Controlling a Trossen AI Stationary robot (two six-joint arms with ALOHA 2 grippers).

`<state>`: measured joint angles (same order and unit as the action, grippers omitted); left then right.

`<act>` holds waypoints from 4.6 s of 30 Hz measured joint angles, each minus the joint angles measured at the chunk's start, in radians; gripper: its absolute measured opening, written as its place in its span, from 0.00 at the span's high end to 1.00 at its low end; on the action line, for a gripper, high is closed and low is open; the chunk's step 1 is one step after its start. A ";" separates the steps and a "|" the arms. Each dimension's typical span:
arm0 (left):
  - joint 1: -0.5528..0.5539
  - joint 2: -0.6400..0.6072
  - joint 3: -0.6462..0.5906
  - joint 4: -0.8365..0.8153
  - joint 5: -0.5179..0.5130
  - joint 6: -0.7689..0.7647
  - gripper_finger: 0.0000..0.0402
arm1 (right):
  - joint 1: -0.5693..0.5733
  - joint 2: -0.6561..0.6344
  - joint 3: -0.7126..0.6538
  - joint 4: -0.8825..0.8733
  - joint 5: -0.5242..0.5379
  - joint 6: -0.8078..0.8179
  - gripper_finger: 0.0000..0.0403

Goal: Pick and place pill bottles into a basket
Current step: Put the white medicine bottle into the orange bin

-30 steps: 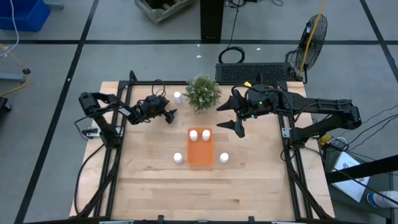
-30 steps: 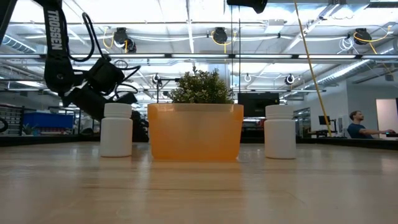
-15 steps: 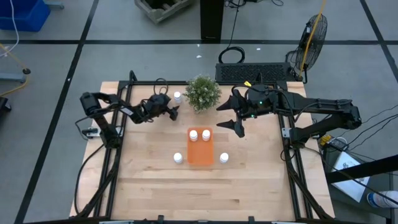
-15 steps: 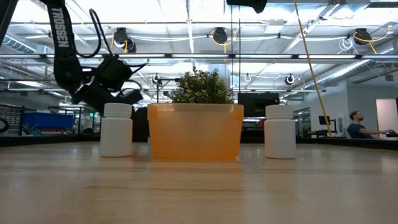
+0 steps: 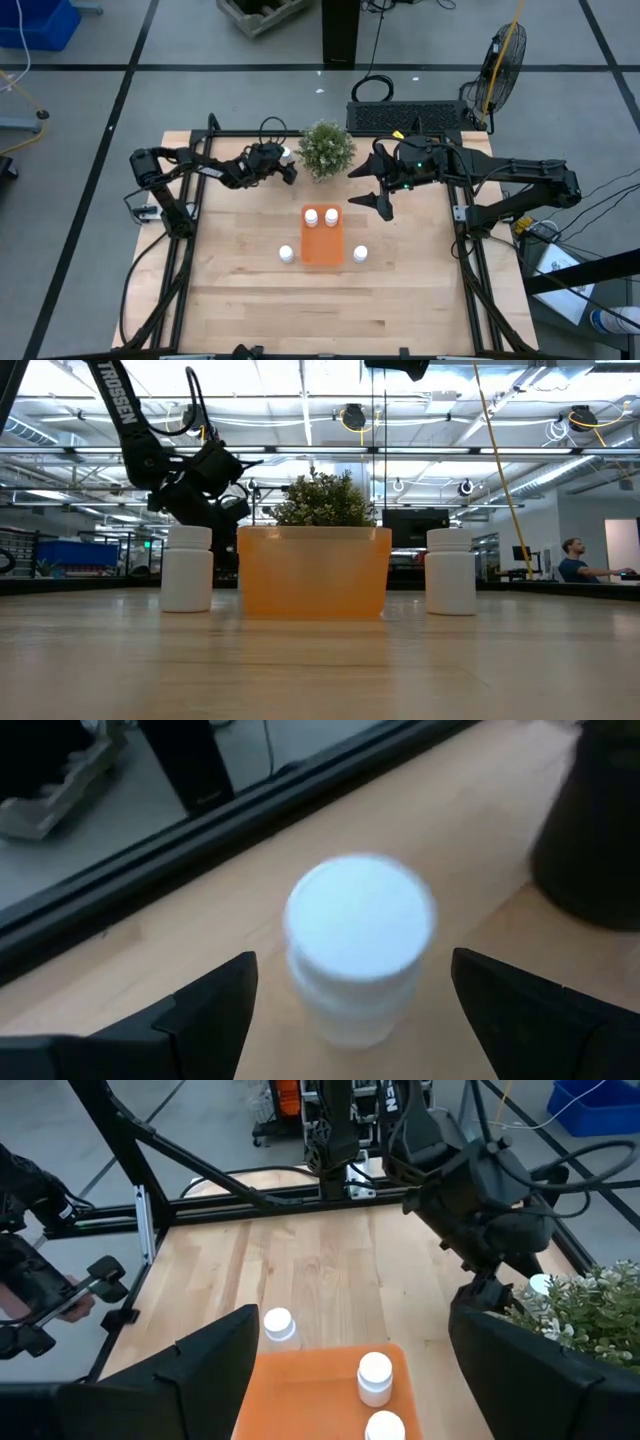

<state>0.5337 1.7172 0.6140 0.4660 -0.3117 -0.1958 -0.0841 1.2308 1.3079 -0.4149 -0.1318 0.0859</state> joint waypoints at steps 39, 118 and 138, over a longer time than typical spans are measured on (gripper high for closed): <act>0.020 0.011 0.002 -0.025 0.059 0.086 0.59 | 0.000 0.000 0.000 -0.001 0.000 -0.002 0.25; -0.617 -0.100 1.135 -1.115 0.131 0.123 0.60 | -0.002 0.338 0.675 -0.510 -0.129 -0.215 0.23; -0.612 -0.100 1.135 -1.090 0.056 0.082 0.60 | -0.002 0.339 0.674 -0.491 -0.128 -0.203 0.23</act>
<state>-0.0782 1.6173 1.7485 -0.6243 -0.2562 -0.1139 -0.0860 1.5696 1.9823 -0.9058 -0.2596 -0.1173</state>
